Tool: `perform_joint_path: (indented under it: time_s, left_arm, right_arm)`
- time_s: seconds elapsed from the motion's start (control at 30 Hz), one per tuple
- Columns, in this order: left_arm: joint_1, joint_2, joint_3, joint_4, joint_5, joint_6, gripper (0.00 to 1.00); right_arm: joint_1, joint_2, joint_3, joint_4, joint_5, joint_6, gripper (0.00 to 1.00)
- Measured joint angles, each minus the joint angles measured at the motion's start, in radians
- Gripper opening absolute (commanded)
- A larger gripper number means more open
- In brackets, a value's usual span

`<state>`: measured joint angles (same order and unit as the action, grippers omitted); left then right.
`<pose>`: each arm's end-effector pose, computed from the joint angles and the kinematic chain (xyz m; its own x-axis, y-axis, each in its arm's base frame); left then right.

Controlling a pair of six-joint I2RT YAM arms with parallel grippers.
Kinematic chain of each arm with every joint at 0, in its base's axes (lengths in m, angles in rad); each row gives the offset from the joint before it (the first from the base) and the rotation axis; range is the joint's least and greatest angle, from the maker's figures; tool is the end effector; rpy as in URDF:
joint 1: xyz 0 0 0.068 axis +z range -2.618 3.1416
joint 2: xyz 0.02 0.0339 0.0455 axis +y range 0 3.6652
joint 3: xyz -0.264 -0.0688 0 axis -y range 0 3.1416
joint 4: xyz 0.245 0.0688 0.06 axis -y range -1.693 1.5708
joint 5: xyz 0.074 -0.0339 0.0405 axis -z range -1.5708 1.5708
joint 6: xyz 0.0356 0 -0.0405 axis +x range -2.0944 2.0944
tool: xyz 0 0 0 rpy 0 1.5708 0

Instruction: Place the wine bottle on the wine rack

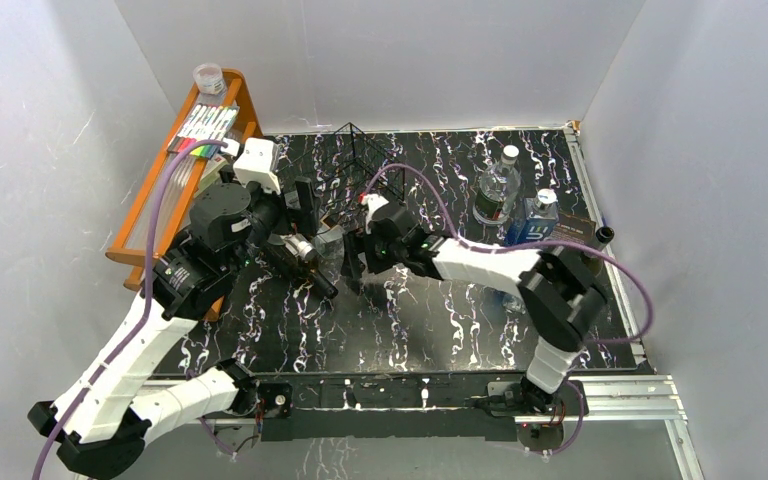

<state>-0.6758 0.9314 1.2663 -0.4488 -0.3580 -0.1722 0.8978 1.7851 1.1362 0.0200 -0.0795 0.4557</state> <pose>0.1489 -0.1034 0.4503 -0.1412 -0.0925 -0.9856 0.2944 0.9467 -0.1310 0.2447 0.3115 0.2068 -0.6899 -0.1617 -0.7056 -0.5745 0.7153 0.3978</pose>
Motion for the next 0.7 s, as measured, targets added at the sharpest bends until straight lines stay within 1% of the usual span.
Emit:
perform_joint_path:
  time_s: [0.1,0.23,0.33,0.4,0.53,0.7]
  left_arm:
    - [0.000,0.000,0.000,0.000,0.002,0.012,0.98]
    - [0.000,-0.013,0.000,0.005,0.006,0.026,0.98]
    - [0.000,-0.038,-0.001,0.013,0.013,0.035,0.98]
    - [0.000,-0.054,-0.003,0.026,0.019,0.039,0.98]
    - [0.000,-0.100,-0.042,0.063,0.030,0.040,0.98]
    - [0.000,-0.130,-0.096,0.086,0.041,0.037,0.98]
  right_arm:
    - [0.000,-0.132,-0.055,-0.026,0.021,-0.002,0.90]
    - [0.000,-0.294,-0.079,-0.092,0.079,0.000,0.90]
    - [0.000,-0.399,-0.085,-0.182,0.148,0.000,0.90]
    - [-0.001,-0.471,-0.077,-0.272,0.216,-0.004,0.90]
    - [-0.006,-0.566,0.008,-0.454,0.374,-0.017,0.91]
    - [-0.018,-0.663,0.170,-0.637,0.629,-0.013,0.91]
